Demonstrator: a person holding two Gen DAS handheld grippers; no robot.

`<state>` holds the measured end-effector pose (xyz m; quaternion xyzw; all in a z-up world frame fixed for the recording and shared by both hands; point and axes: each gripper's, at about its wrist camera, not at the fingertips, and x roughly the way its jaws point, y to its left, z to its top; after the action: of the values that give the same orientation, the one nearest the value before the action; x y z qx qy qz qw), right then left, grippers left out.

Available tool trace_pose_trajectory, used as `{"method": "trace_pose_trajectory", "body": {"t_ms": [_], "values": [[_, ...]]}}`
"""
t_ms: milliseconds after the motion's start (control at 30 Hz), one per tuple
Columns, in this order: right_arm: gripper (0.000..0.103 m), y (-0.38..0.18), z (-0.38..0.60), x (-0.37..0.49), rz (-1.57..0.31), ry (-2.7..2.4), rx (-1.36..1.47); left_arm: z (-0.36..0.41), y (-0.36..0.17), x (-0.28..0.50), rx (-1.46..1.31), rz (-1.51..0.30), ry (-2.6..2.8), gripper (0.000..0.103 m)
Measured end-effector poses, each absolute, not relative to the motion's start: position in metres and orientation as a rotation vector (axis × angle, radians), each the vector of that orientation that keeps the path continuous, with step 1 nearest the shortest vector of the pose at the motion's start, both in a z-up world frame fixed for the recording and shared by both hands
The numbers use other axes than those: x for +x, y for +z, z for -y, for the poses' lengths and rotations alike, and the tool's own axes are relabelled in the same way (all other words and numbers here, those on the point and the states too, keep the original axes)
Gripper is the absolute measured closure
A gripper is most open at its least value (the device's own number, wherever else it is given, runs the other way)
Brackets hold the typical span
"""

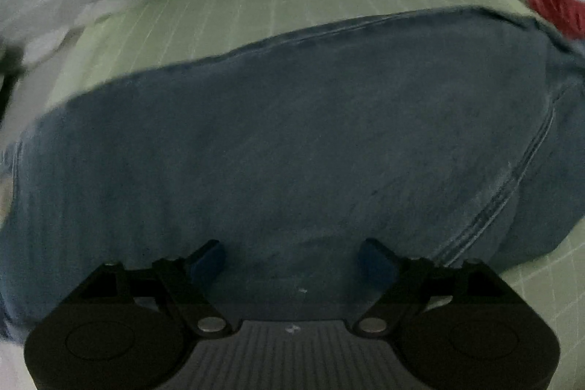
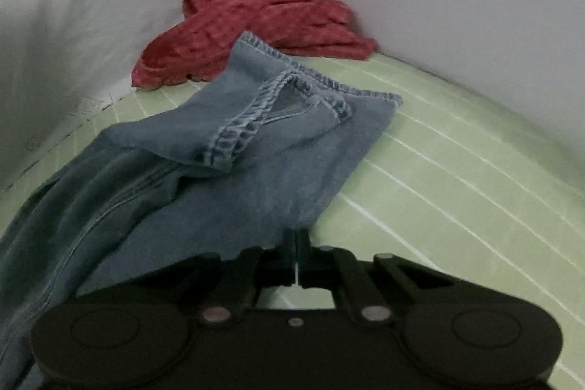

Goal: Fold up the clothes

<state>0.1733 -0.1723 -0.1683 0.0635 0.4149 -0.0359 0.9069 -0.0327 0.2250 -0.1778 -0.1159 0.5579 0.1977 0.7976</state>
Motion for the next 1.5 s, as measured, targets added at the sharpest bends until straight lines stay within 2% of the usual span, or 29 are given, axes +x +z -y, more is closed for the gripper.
{"method": "trace_pose_trajectory", "body": {"t_ms": [433,600,633,700,800,900,933,1067,1233,1267,1367,1467,1500], "values": [[0.102,-0.158,0.233,0.073,-0.897,-0.08,0.112,-0.216,-0.181,-0.071,-0.227,-1.236,0.37,0.016],[0.097,-0.147,0.236,0.058,-0.862,-0.021,0.013,-0.212,-0.181,-0.068,-0.218,-1.216,0.415,0.014],[0.095,-0.144,0.235,0.058,-0.839,-0.011,-0.018,-0.211,-0.181,-0.066,-0.212,-1.218,0.425,0.014],[0.076,-0.137,0.234,0.059,-0.797,0.015,-0.065,-0.203,-0.178,-0.066,-0.198,-1.219,0.449,0.013],[0.074,-0.133,0.236,0.072,-0.784,0.086,-0.052,-0.196,-0.178,-0.064,-0.184,-1.227,0.48,0.01],[0.063,-0.135,0.235,0.095,-0.791,0.137,-0.052,-0.198,-0.178,-0.062,-0.182,-1.249,0.502,0.003],[0.063,-0.137,0.234,0.104,-0.798,0.151,-0.055,-0.198,-0.178,-0.063,-0.185,-1.253,0.506,0.001],[0.057,-0.144,0.23,0.14,-0.823,0.205,-0.066,-0.201,-0.175,-0.066,-0.237,-1.254,0.508,0.0],[0.056,-0.139,0.222,0.209,-0.792,0.198,-0.047,-0.207,-0.177,-0.06,-0.295,-1.26,0.531,0.0],[0.052,-0.135,0.218,0.223,-0.767,0.19,-0.041,-0.207,-0.177,-0.058,-0.296,-1.267,0.538,0.0],[0.027,-0.126,0.207,0.262,-0.709,0.171,-0.056,-0.206,-0.177,-0.056,-0.302,-1.273,0.56,0.0],[0.024,-0.13,0.215,0.268,-0.727,0.095,0.001,-0.203,-0.177,-0.057,-0.308,-1.272,0.582,0.0],[0.016,-0.131,0.218,0.27,-0.733,0.07,0.021,-0.203,-0.177,-0.056,-0.309,-1.272,0.586,0.0]]}}
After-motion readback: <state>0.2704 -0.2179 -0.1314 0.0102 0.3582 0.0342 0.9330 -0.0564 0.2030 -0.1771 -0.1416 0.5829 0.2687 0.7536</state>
